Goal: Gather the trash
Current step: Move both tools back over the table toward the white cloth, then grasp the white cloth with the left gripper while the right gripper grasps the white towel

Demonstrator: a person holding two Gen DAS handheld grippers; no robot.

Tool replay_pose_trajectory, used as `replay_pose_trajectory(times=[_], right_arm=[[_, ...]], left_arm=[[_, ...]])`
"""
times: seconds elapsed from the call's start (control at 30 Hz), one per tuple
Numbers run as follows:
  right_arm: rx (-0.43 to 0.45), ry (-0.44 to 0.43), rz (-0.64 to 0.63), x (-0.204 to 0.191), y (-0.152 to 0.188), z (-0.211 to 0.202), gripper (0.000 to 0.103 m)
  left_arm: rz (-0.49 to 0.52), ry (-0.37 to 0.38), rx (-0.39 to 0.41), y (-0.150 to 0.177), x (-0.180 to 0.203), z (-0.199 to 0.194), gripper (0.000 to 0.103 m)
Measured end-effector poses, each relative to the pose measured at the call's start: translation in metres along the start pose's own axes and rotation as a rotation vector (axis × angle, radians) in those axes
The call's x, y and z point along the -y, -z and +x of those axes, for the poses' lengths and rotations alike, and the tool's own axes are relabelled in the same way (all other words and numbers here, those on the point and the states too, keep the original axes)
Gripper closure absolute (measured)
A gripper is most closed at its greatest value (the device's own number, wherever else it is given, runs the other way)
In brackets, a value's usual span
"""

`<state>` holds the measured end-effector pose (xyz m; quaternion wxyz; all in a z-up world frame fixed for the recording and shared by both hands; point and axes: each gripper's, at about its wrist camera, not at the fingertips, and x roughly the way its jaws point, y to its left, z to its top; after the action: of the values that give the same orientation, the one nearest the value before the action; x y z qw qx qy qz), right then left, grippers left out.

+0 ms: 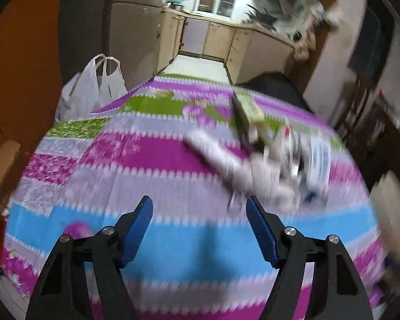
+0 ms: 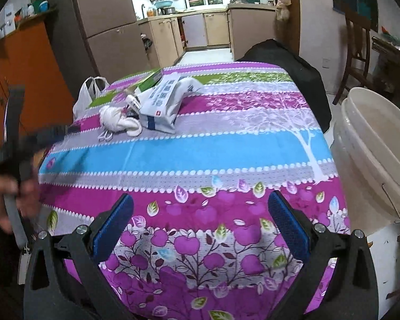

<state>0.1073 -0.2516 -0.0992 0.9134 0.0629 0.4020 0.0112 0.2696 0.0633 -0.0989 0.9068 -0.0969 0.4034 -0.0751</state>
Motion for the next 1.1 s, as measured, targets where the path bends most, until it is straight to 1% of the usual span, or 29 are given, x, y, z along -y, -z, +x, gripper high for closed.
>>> replay_pose_trajectory(times=[0.07,0.1,0.13,0.17,0.2,0.23,0.27,0.3,0.33,0.37,0.4,0.43,0.47,0.53,0.7,0.77,0.83,0.87,0.93,0.97,1.0,1.03,1.07,1.1], right_arm=[[-0.016,-0.006,0.017,0.0,0.002,0.005,0.006],[-0.023,-0.012,0.026,-0.001,0.002,0.007,0.006],[-0.03,-0.016,0.034,0.0,0.003,0.008,0.006],[-0.034,-0.019,0.038,-0.001,0.004,0.008,0.006],[-0.036,-0.019,0.036,-0.002,0.005,0.008,0.006],[-0.036,-0.016,0.03,-0.003,0.005,0.008,0.006],[-0.035,-0.012,0.021,-0.004,0.006,0.007,0.006],[-0.034,-0.009,0.017,-0.005,0.006,0.007,0.006],[-0.032,-0.009,0.014,-0.005,0.007,0.006,0.006],[-0.032,-0.01,0.013,-0.004,0.007,0.006,0.006],[-0.033,-0.016,0.013,-0.003,0.007,0.007,0.006],[-0.037,-0.023,0.014,-0.002,0.007,0.008,0.006],[-0.04,-0.03,0.014,-0.002,0.007,0.01,0.006],[-0.047,-0.049,0.011,-0.003,0.006,0.015,0.01],[-0.074,-0.101,-0.038,-0.018,0.0,0.028,0.012],[-0.084,-0.151,-0.053,-0.028,-0.01,0.036,0.013],[-0.079,-0.213,-0.081,-0.041,-0.023,0.043,0.018],[-0.07,-0.259,-0.135,-0.055,-0.036,0.048,0.019],[-0.053,-0.324,-0.264,-0.078,-0.056,0.057,0.022],[-0.05,-0.365,-0.376,-0.094,-0.069,0.065,0.022],[-0.048,-0.379,-0.474,-0.106,-0.079,0.073,0.022],[-0.043,-0.374,-0.54,-0.114,-0.085,0.078,0.022],[-0.045,-0.368,-0.66,-0.126,-0.094,0.088,0.022],[-0.051,-0.364,-0.722,-0.133,-0.1,0.094,0.022]], left_arm=[[-0.021,0.024,-0.035,-0.024,0.005,0.017,0.036],[-0.02,0.02,-0.048,-0.033,0.011,0.026,0.04],[-0.013,0.007,-0.068,-0.042,0.017,0.042,0.047],[-0.009,-0.008,-0.087,-0.047,0.021,0.052,0.051],[-0.008,-0.022,-0.127,-0.052,0.025,0.07,0.055],[-0.008,-0.029,-0.165,-0.055,0.027,0.086,0.055],[-0.001,-0.057,-0.177,-0.055,0.029,0.095,0.057],[0.025,-0.09,-0.159,-0.055,0.034,0.101,0.06],[0.039,-0.103,-0.167,-0.055,0.036,0.103,0.066],[0.038,-0.092,-0.161,-0.053,0.037,0.101,0.069],[0.026,-0.047,-0.176,-0.051,0.035,0.098,0.075],[0.022,-0.03,-0.179,-0.048,0.032,0.094,0.075],[0.031,-0.033,-0.176,-0.043,0.027,0.088,0.075],[0.031,-0.026,-0.177,-0.032,0.014,0.073,0.076],[0.033,0.012,-0.181,0.009,-0.026,0.013,0.076],[0.041,0.013,-0.181,0.023,-0.038,-0.004,0.076],[0.042,0.009,-0.184,0.036,-0.05,-0.014,0.076],[0.045,0.003,-0.183,0.039,-0.055,-0.015,0.075],[0.051,0.004,-0.18,0.042,-0.061,-0.011,0.074],[0.05,0.012,-0.18,0.039,-0.062,-0.009,0.074],[0.054,0.023,-0.181,0.041,-0.063,-0.009,0.074],[0.063,0.031,-0.183,0.04,-0.063,-0.007,0.071],[0.074,0.033,-0.18,0.039,-0.062,-0.005,0.068],[0.081,0.036,-0.174,0.038,-0.062,-0.004,0.064]])
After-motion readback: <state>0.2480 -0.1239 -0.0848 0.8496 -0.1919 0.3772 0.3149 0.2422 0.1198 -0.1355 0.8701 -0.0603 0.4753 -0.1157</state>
